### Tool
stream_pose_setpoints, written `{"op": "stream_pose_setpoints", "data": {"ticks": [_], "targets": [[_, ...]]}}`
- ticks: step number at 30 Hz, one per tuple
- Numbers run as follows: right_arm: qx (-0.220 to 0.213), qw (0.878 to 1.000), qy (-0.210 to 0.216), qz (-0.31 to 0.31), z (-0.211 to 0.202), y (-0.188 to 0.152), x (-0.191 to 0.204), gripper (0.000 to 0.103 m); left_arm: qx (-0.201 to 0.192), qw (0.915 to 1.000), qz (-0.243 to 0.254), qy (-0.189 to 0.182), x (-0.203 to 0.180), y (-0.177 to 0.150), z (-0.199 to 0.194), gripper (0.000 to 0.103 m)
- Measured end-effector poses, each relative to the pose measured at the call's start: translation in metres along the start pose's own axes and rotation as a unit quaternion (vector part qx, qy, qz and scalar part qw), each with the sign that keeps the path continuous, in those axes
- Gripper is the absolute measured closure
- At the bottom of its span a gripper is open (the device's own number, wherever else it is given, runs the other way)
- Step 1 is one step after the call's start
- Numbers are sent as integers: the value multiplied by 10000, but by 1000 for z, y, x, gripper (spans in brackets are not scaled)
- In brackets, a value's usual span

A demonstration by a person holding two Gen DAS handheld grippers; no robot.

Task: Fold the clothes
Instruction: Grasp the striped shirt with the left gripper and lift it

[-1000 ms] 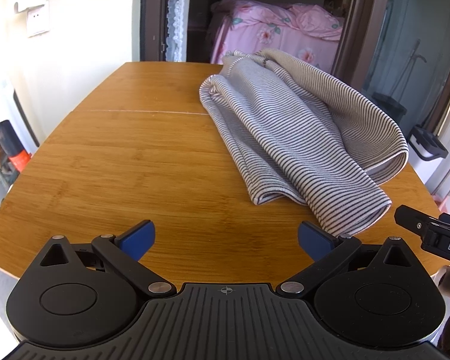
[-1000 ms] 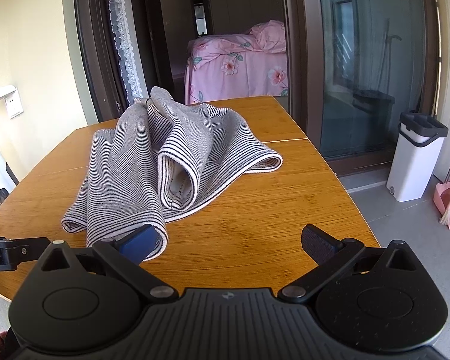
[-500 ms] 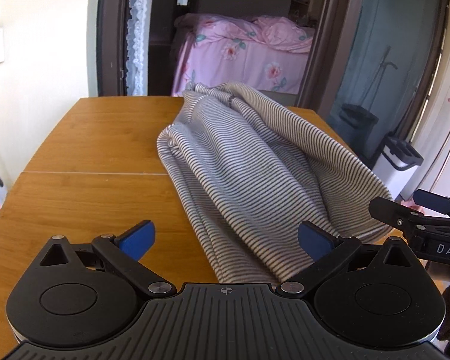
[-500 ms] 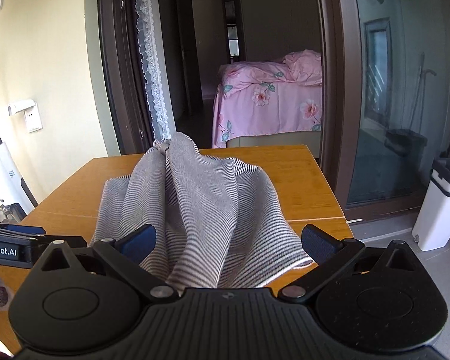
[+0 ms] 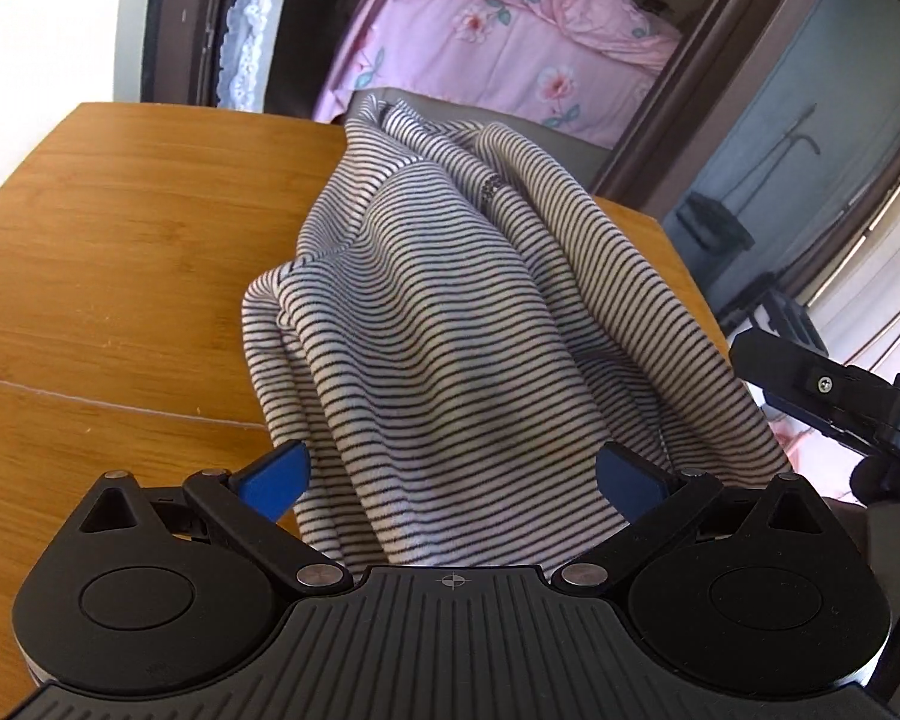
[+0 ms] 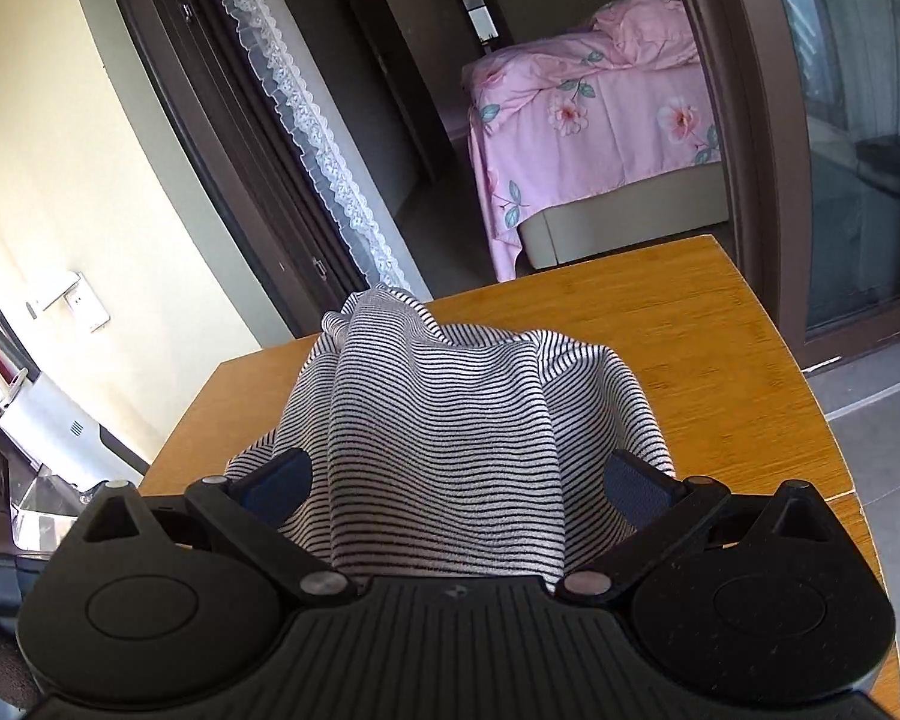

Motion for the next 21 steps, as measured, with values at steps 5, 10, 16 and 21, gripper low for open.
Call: {"op": "stream_pose_setpoints", "data": {"ticks": [5, 10, 16, 21], "targets": [[-421, 9981, -172, -412, -9, 32, 6, 0, 175, 9998, 38, -22, 0, 10, 9, 0], [-270, 9979, -55, -582, -4, 42, 12, 0, -107, 9973, -122, -723, 3, 15, -6, 0], [162, 9899, -222, -1391, 16, 0, 27, 0, 62, 9881, -571, -1426, 17, 0, -17, 0], [374, 9881, -431, -1426, 29, -23, 28, 0, 306, 9784, -954, -1808, 22, -6, 2, 0]]}}
Point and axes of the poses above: each gripper's, at about its wrist camera, not at the fingertips, and z roughly the way its jaws point, x to its left, y to its top, the point moved 6 cm from there along z, roughly the way its jaws point, and after that the axes turned 11 degrees about -y, right-handed, at the moved point
